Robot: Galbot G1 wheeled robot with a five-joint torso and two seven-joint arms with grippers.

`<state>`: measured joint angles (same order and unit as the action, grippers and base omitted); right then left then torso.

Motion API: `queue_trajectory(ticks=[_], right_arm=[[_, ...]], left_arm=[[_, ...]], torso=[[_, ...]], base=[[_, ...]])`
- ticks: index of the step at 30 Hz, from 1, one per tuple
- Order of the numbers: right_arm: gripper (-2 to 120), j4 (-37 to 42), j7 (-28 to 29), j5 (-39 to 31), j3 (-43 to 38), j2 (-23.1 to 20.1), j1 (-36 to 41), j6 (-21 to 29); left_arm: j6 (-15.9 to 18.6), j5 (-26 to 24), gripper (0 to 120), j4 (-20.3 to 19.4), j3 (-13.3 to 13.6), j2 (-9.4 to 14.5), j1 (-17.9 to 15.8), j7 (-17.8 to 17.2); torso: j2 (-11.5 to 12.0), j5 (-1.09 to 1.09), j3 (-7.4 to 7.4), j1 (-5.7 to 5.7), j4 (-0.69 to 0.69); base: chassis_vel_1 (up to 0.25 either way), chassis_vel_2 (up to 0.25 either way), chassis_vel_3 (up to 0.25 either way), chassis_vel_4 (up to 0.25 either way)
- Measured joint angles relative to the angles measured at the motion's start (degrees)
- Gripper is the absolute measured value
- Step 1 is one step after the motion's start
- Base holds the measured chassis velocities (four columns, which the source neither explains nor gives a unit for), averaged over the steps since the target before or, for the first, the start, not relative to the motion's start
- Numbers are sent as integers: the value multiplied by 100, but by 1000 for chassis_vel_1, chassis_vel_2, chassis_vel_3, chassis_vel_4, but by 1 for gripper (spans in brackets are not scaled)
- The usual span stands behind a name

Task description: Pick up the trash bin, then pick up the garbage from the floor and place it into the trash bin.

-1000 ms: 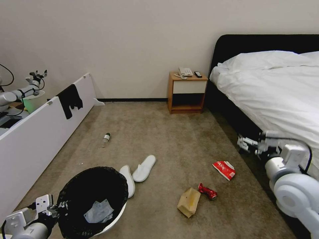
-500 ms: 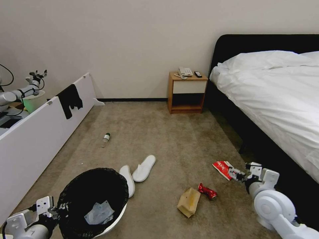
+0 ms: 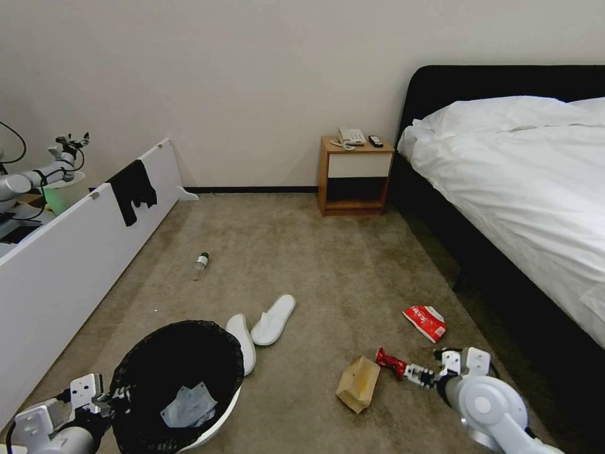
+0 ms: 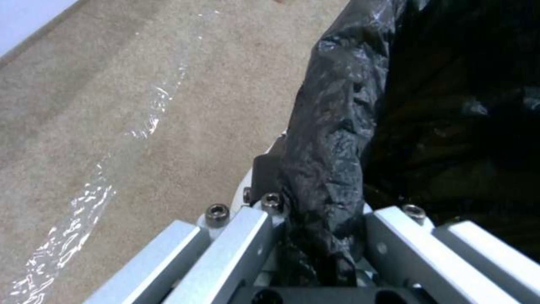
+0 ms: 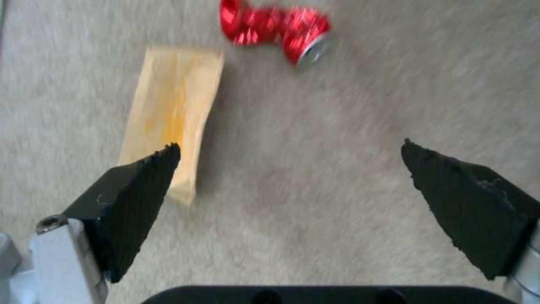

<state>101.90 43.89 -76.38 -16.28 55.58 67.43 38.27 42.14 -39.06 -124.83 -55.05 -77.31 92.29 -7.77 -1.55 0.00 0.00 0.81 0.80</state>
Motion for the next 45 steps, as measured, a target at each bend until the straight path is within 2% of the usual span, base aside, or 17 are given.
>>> queue_trajectory(ticks=[7, 17, 27, 45], right_arm=[[100, -537, -338, 92, 349, 260, -258, 107], [100, -888, -522, 187, 552, 597, -513, 129], [100, -1518, -695, 371, 680, 1202, -839, 92], [100, -2389, -1051, 742, 724, 1661, -1293, -75]], left_arm=[[-1, 21, 2, 1, 18, -24, 3, 4], [0, 23, 2, 39, 23, 3, -13, 4], [0, 30, 2, 66, 25, 18, -23, 2], [0, 23, 2, 62, 9, 33, -8, 1]], torso=[[0, -1, 0, 0, 0], [0, 0, 0, 0, 0], [0, 0, 0, 0, 0], [0, 0, 0, 0, 0]], base=[[0, 0, 0, 0], [0, 0, 0, 0], [0, 0, 0, 0], [0, 0, 0, 0]])
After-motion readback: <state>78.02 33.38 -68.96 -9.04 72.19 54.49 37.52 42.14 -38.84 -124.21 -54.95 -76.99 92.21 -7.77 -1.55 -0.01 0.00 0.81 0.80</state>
